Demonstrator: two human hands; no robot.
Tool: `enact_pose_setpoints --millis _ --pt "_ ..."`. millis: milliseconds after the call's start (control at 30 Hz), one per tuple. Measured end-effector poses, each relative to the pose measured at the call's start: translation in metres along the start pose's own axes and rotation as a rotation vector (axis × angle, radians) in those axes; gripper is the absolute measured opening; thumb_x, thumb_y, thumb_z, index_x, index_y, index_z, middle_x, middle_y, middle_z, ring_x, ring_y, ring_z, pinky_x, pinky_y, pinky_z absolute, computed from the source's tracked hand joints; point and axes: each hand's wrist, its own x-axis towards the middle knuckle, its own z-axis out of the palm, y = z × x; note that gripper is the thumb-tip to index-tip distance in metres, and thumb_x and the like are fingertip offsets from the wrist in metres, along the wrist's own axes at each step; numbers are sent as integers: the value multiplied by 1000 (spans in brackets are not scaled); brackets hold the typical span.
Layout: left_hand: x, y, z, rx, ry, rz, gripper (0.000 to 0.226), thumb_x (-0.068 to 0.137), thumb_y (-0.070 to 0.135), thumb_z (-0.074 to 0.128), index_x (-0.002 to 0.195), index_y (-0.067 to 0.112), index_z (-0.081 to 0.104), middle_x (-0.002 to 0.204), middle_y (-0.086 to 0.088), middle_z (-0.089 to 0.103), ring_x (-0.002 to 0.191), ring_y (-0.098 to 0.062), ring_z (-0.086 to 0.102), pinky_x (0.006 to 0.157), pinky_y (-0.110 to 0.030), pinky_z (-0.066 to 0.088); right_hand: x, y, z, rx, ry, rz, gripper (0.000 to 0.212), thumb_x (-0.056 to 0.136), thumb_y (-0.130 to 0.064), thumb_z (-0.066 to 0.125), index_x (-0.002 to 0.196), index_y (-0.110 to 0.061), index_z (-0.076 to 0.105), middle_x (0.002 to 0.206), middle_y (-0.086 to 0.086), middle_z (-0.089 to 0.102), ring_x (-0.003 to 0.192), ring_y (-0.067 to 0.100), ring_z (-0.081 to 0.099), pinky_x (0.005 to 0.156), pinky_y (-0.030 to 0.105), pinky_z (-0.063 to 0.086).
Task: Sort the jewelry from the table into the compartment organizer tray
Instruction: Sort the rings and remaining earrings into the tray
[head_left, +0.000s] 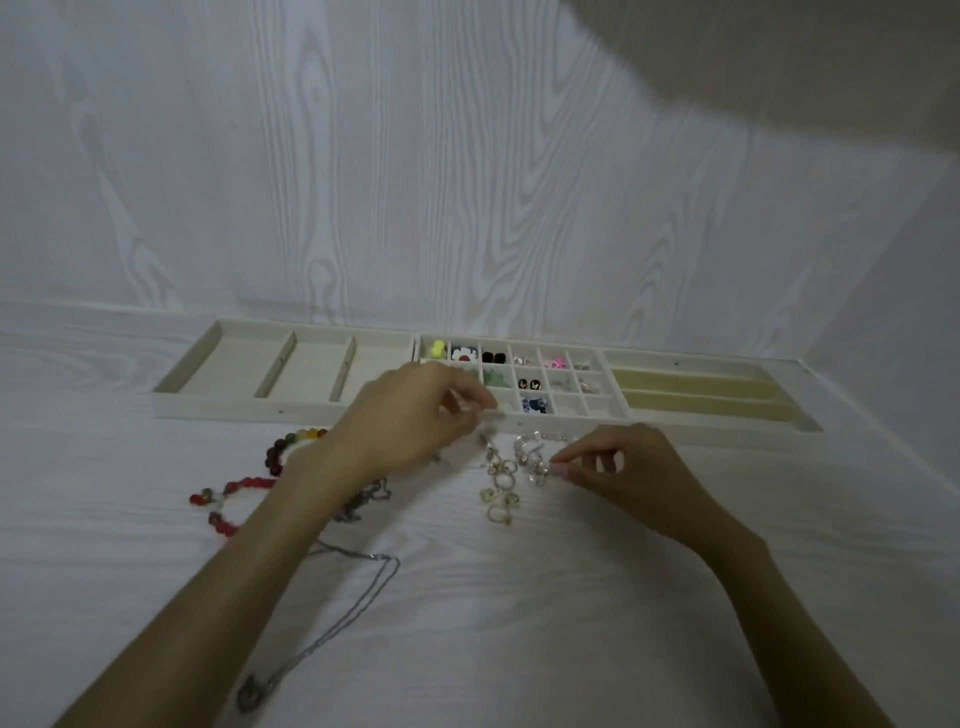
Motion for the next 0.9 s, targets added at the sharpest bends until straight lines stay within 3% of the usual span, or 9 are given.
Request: enact_pose_setpoints --millis 133,300,433,500,567,633,733,900 --pt "-20 -2 40 -43 -75 -29 18 91 29 58 103 39 68 102 21 66 84 6 57 79 -27 52 1 -2 13 -102 -78 -11 14 76 -33 76 89 -38 74 70 -11 57 61 2 47 56 15 32" --pt "-18 2 54 -49 -26 -59 18 89 34 58 102 37 70 99 16 67 83 -2 58 79 -30 52 0 -6 19 -168 -58 -53 11 78 -32 75 89 -33 75 65 -18 50 61 -3 44 58 12 31" --pt "-21 7 56 -80 88 -23 20 94 38 52 104 37 70 99 18 65 92 -3 54 79 -31 48 -3 -7 20 -27 38 -70 12 73 -25 79 85 -28 77 72 -21 63 68 1 57 62 8 38" --pt "-23 12 56 -242 85 -30 23 96 37 49 103 33 70 94 16 68 87 -2 58 76 -28 50 -4 -11 21 109 153 -131 16 71 -19 81 87 -21 77 78 -15 71 71 -1 64 65 5 41" --pt "-26 20 51 -613 -6 -101 24 98 28 48 101 21 71 88 10 71 80 -1 63 68 -16 51 -5 -19 22 230 225 -186 19 71 -15 81 89 -15 77 80 -8 73 71 0 65 65 5 42" --pt "-27 25 44 -811 -103 -169 26 98 26 47 98 16 71 82 9 72 75 1 63 60 -6 45 -5 -25 23 290 271 -220 19 72 -17 78 91 -17 76 78 -8 71 69 2 62 63 7 41" --pt "-28 24 38 -841 -175 -216 24 95 32 50 98 21 71 87 11 74 77 3 64 56 -4 42 -6 -27 23 277 347 -219 21 72 -18 77 92 -22 74 76 -13 63 68 1 55 62 6 39" --pt "-30 21 39 -909 -121 -273 21 92 30 57 102 20 73 87 9 74 74 7 62 56 -6 40 -6 -24 26 346 273 -208 20 76 -21 76 95 -21 74 79 -9 68 68 6 58 61 12 42"
